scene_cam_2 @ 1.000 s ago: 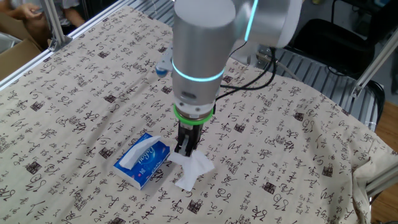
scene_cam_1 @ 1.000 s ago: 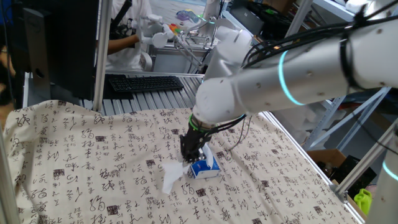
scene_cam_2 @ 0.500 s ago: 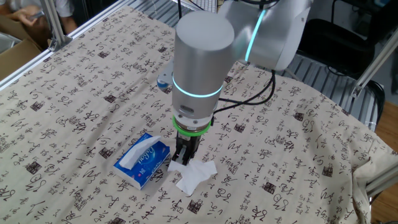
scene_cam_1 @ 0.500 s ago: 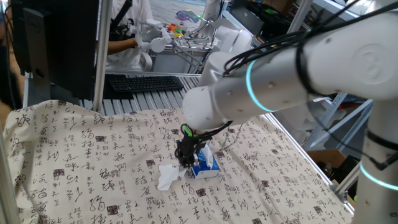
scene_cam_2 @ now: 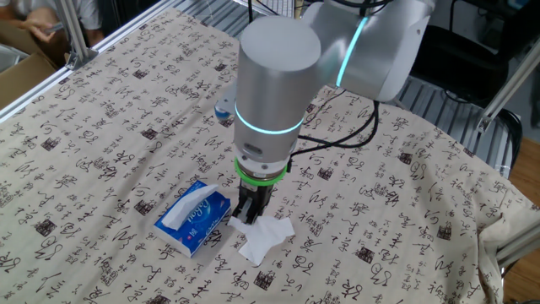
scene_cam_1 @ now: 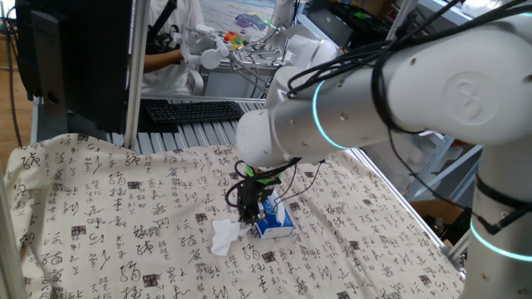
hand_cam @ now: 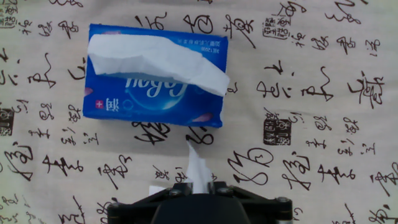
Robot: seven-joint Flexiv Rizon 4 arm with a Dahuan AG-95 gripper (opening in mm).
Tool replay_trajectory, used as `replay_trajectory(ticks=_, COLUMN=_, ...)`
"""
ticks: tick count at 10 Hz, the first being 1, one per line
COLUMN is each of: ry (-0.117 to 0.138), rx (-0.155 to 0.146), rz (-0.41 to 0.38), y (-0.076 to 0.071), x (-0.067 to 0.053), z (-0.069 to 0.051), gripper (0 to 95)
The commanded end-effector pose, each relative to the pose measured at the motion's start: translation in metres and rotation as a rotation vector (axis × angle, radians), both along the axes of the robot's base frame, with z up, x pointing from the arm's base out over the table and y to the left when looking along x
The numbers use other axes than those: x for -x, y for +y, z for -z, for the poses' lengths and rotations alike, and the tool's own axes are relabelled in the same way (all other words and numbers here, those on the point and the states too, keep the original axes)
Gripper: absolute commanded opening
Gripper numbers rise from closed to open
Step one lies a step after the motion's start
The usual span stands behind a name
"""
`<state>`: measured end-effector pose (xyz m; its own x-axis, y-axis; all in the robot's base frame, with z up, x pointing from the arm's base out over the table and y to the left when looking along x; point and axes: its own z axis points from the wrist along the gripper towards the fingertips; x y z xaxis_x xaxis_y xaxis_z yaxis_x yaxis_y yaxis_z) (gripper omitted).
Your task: Pull out a napkin
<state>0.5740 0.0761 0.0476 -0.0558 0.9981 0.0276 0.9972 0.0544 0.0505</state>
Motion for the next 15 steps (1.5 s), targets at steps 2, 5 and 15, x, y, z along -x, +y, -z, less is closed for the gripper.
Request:
replay_trajectory(ticks=2, ry=-0.021, rx=-0.018, rz=0.01, y=0.001, x=-0.002, z=0.0, gripper=95.0)
replay_trajectory(ticks=5, ry=-0.029, rx=-0.036, rz=0.008, y=0.001, x=-0.002, z=-0.01, gripper=95.0)
replay_trajectory(ticks=15, ry=-0.006, rx=-0.038, rz=-0.051, y=-0.021, x=0.006, z=-0.076, gripper=38.0)
